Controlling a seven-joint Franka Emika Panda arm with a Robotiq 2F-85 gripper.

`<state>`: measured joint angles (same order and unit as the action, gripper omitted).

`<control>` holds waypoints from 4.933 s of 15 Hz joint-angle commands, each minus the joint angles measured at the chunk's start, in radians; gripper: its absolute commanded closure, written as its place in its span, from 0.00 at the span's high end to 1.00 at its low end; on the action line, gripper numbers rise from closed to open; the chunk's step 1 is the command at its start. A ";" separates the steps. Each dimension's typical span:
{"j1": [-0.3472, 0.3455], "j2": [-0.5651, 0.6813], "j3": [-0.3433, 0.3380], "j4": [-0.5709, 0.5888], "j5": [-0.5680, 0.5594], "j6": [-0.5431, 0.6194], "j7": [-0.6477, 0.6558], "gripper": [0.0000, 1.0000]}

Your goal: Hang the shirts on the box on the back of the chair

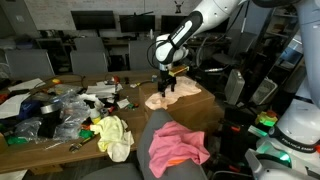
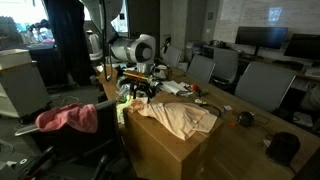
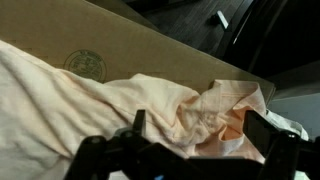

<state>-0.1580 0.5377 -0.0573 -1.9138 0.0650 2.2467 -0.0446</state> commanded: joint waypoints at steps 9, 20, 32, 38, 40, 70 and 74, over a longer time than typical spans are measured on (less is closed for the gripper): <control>-0.064 0.093 0.053 0.073 0.096 0.032 -0.170 1.00; -0.047 0.183 -0.008 0.070 -0.013 0.165 -0.155 1.00; -0.080 0.092 0.021 0.000 0.019 0.148 -0.170 0.00; -0.115 -0.161 0.035 -0.212 0.112 0.239 -0.204 0.04; -0.134 -0.260 0.045 -0.294 0.180 0.319 -0.236 0.04; -0.005 -1.611 -0.016 -0.843 0.207 -0.270 -0.724 0.04; 0.132 -1.657 -0.080 -0.844 0.059 -0.354 -0.692 0.04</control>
<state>-0.1082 -1.0765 -0.1062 -2.7579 0.1944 1.9440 -0.7410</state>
